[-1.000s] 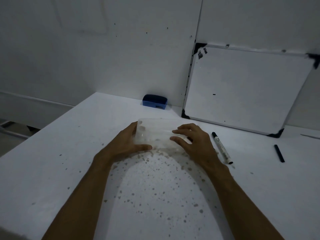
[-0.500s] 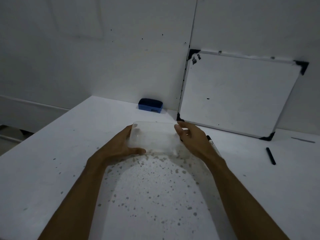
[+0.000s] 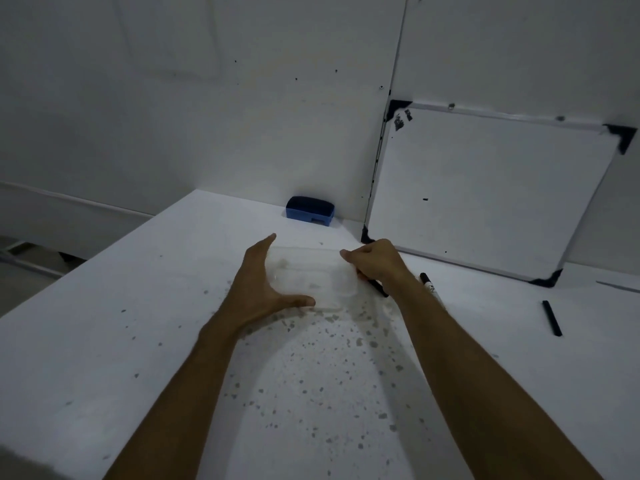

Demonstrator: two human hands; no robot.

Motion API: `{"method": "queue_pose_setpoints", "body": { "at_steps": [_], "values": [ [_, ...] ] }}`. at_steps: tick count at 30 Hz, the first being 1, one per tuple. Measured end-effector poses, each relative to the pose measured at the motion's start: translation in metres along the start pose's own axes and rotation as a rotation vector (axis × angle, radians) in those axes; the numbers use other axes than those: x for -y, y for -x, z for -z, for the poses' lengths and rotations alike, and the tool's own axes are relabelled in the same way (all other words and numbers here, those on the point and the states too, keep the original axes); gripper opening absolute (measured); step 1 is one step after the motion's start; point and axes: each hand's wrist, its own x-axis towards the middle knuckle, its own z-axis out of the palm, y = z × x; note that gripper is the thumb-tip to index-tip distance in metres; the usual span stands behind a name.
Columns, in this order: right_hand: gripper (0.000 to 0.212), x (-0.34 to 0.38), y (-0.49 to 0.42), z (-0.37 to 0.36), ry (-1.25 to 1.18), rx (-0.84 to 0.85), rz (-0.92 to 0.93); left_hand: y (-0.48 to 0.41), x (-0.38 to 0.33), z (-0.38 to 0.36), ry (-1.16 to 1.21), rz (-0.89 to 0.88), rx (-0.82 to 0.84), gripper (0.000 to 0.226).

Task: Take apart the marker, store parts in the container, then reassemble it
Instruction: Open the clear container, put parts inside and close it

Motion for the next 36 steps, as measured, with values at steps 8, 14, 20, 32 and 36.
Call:
{"method": "queue_pose_setpoints", "body": {
  "at_steps": [8, 14, 20, 32, 36],
  "values": [
    [0.052, 0.005, -0.016, -0.001, 0.162, 0.040, -0.029, -0.001, 0.003, 0.002, 0.096, 0.053, 0.003, 0.152],
    [0.036, 0.021, -0.014, 0.004, 0.410, 0.125, 0.030, -0.003, 0.008, 0.004, 0.109, 0.031, 0.045, 0.152],
    [0.037, 0.029, -0.017, 0.027, 0.112, 0.332, -0.197, -0.003, 0.008, 0.007, 0.108, 0.015, 0.072, 0.146],
    [0.044, 0.023, -0.007, 0.013, 0.557, 0.229, 0.182, -0.010, 0.018, 0.006, 0.137, 0.017, 0.130, 0.152],
    [0.050, 0.021, -0.004, 0.008, 0.671, 0.150, 0.236, -0.012, 0.026, 0.005, 0.148, 0.003, 0.135, 0.148]
  ]
}}
